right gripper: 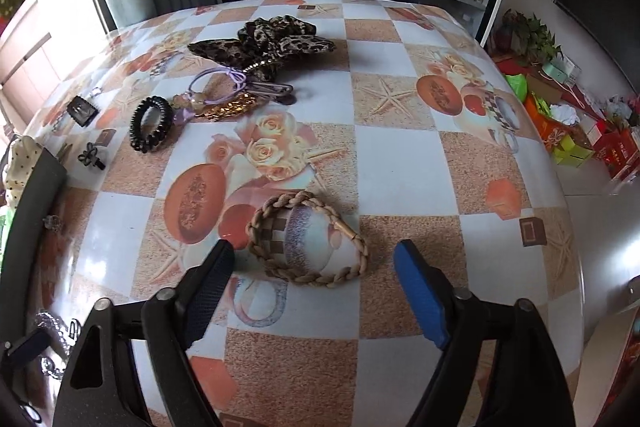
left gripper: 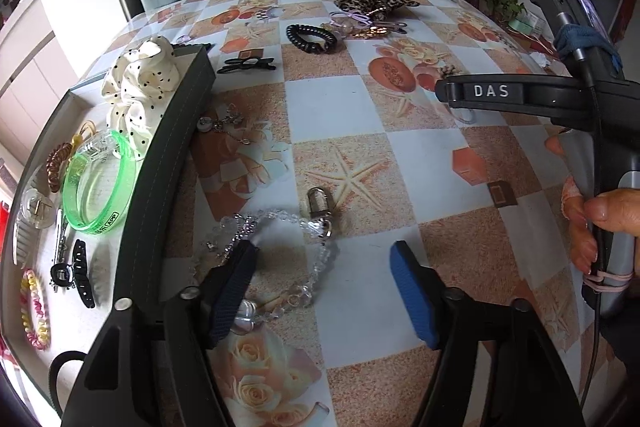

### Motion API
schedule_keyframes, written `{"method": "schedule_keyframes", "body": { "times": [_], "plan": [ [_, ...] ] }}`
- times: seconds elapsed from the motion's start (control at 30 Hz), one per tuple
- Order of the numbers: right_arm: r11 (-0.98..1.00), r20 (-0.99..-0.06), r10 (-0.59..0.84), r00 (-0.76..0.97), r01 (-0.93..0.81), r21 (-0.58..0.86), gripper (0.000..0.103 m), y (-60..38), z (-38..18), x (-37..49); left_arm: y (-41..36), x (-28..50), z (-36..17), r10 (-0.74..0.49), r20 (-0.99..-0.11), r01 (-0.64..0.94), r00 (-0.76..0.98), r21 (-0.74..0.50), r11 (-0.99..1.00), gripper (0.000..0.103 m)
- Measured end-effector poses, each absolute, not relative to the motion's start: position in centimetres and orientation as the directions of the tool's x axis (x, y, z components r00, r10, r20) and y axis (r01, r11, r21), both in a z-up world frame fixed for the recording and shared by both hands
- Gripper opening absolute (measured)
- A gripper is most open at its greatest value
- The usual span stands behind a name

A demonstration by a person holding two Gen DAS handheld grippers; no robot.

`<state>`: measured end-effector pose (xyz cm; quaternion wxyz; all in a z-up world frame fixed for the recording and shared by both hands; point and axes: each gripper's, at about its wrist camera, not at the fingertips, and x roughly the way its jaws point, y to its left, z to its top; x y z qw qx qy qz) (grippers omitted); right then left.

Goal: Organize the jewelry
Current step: 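Grasp the silver chain bracelet with the left gripper while the right gripper grasps the braided brown bracelet, then carry both bracelets into the tray and open both grippers to release them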

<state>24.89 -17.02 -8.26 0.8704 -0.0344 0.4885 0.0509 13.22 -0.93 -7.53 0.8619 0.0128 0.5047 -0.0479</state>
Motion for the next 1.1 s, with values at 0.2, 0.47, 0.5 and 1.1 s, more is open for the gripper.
{"method": "schedule_keyframes", "body": {
  "times": [0.2, 0.47, 0.5, 1.1],
  "plan": [
    [0.990, -0.856, 0.060, 0.513, -0.142, -0.015, 0.012, -16.1, -7.7, 23.9, -1.5, 12.8, -7.2, -0.094, -0.871, 0.127, 0.483, -0.037, 0.991, 0.010],
    [0.989, -0.845, 0.140, 0.516, -0.112, 0.096, 0.012, -17.5, -6.5, 21.2, -0.4, 11.4, -5.7, -0.174, -0.846, 0.148, 0.503, -0.114, 0.982, 0.010],
    [0.988, -0.843, 0.153, 0.517, -0.112, 0.110, 0.012, -17.7, -6.3, 20.7, -0.3, 11.1, -5.2, -0.181, -0.841, 0.151, 0.510, -0.120, 0.981, 0.010],
    [0.950, -0.796, 0.313, 0.518, -0.149, 0.276, 0.012, -17.4, -3.1, 12.3, 3.3, 6.1, 0.9, -0.244, -0.764, 0.187, 0.597, -0.163, 0.969, 0.010]
  ]
}}
